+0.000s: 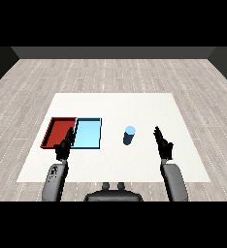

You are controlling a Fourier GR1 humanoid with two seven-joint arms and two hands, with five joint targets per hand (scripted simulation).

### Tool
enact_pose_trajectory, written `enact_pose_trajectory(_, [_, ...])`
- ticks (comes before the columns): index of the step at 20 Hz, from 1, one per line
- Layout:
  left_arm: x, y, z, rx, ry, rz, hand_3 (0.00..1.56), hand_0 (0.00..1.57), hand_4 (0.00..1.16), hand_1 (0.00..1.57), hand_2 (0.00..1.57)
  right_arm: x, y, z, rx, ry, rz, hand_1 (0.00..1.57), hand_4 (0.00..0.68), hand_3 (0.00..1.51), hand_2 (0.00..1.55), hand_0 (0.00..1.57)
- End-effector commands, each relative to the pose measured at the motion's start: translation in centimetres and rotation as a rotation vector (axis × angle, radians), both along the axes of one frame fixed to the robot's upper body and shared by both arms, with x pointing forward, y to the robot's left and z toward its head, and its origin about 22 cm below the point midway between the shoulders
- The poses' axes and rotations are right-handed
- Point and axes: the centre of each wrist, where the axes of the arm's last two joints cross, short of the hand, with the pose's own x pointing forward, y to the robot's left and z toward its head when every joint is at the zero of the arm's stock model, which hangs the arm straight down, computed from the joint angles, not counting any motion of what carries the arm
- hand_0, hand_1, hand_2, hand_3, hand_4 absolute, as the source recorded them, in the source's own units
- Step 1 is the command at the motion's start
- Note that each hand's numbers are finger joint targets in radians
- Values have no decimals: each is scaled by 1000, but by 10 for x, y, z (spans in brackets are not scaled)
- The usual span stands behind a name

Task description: Pick the blue can and put it in the blue box

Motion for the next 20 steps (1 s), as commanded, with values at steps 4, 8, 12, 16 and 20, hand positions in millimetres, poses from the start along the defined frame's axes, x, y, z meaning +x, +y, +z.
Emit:
enact_pose_trajectory(4, [4,2,12,-24,-24,-3,0,0,0,0,0,38,-4,9,40,-32,15,0,0,0,0,0])
enact_pose_trajectory(8, [11,-16,42,-124,-390,-69,0,0,0,0,0,44,21,18,248,-252,143,0,0,0,0,0])
enact_pose_trajectory(12, [-8,7,27,-142,-438,-96,0,0,0,0,0,59,-18,26,274,-276,161,0,0,0,0,0])
enact_pose_trajectory(16, [-20,-8,23,-148,-459,-103,0,0,0,0,0,47,3,19,278,-271,192,0,0,0,0,0])
enact_pose_trajectory(20, [7,-13,22,-170,-439,-127,0,0,0,0,0,55,-16,7,267,-273,170,0,0,0,0,0])
